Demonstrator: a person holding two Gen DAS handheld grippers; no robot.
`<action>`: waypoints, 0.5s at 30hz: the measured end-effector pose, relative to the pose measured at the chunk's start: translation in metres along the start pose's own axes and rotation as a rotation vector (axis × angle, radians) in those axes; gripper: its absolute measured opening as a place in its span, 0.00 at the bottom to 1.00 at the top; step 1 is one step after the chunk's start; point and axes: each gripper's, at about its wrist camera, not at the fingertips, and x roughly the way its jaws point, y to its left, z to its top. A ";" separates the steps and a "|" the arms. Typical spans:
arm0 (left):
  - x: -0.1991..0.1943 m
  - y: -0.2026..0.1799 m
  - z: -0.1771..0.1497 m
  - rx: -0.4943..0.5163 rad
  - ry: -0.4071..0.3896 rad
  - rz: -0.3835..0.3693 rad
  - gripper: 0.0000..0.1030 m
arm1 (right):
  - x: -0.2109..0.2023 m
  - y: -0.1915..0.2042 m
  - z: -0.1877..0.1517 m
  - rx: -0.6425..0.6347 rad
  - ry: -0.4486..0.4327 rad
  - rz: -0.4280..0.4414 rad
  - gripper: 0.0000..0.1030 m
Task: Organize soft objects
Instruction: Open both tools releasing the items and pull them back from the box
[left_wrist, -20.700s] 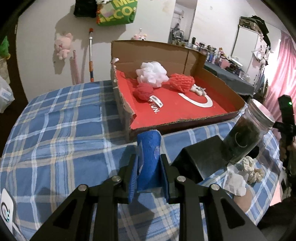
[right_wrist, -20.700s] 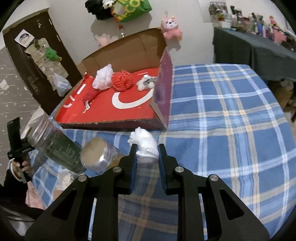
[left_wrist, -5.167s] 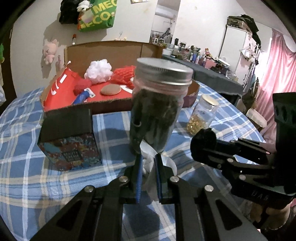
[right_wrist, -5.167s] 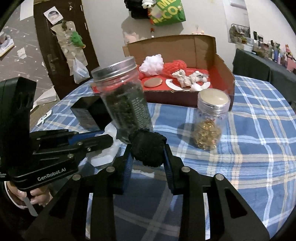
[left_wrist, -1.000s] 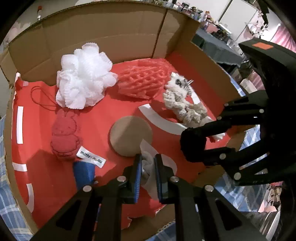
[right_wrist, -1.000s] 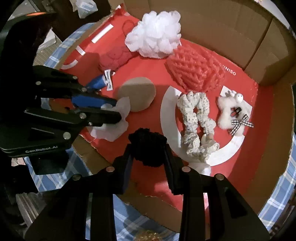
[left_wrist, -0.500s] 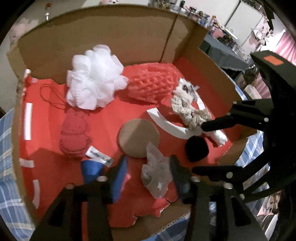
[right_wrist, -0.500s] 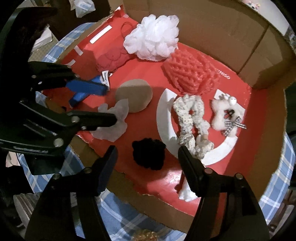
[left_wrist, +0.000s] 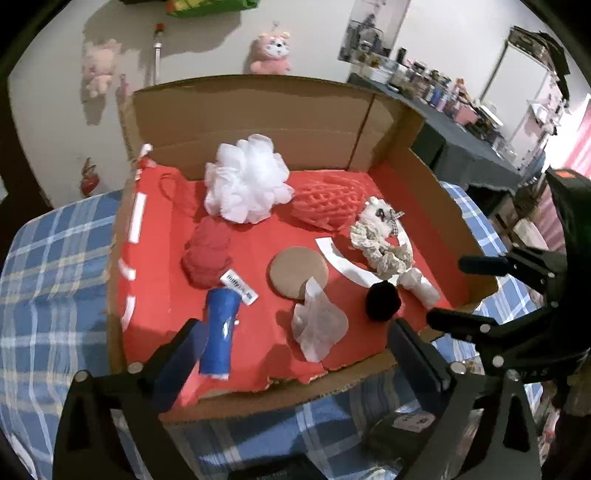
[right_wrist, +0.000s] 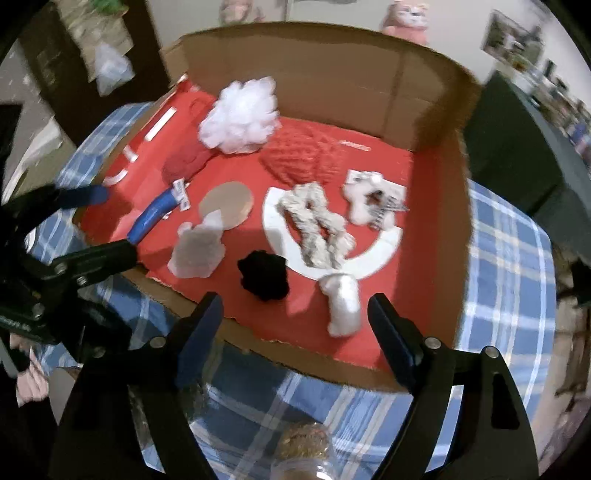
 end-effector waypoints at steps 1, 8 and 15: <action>-0.001 0.000 -0.002 -0.009 -0.003 0.008 0.99 | -0.001 0.000 -0.002 0.017 -0.009 -0.009 0.78; 0.004 -0.003 -0.015 -0.031 0.008 0.064 0.99 | 0.000 -0.009 -0.016 0.119 -0.033 -0.010 0.79; 0.013 0.000 -0.018 -0.063 0.027 0.085 0.99 | 0.007 -0.012 -0.020 0.165 -0.044 -0.016 0.79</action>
